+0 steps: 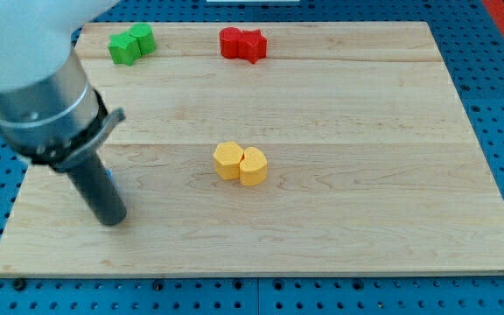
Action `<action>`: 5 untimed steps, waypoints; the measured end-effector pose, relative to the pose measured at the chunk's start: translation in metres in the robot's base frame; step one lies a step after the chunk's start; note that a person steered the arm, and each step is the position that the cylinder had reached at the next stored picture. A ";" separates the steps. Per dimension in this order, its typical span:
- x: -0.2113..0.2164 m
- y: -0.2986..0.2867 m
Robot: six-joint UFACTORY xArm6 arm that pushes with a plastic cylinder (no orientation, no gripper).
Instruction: Move the blue triangle to the center left
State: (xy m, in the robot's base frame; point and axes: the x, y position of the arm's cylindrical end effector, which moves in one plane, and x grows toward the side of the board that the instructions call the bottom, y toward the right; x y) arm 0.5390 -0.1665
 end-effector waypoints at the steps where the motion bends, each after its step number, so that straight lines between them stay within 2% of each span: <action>1: -0.035 0.000; 3: -0.098 -0.011; 4: -0.116 -0.004; 5: -0.159 0.001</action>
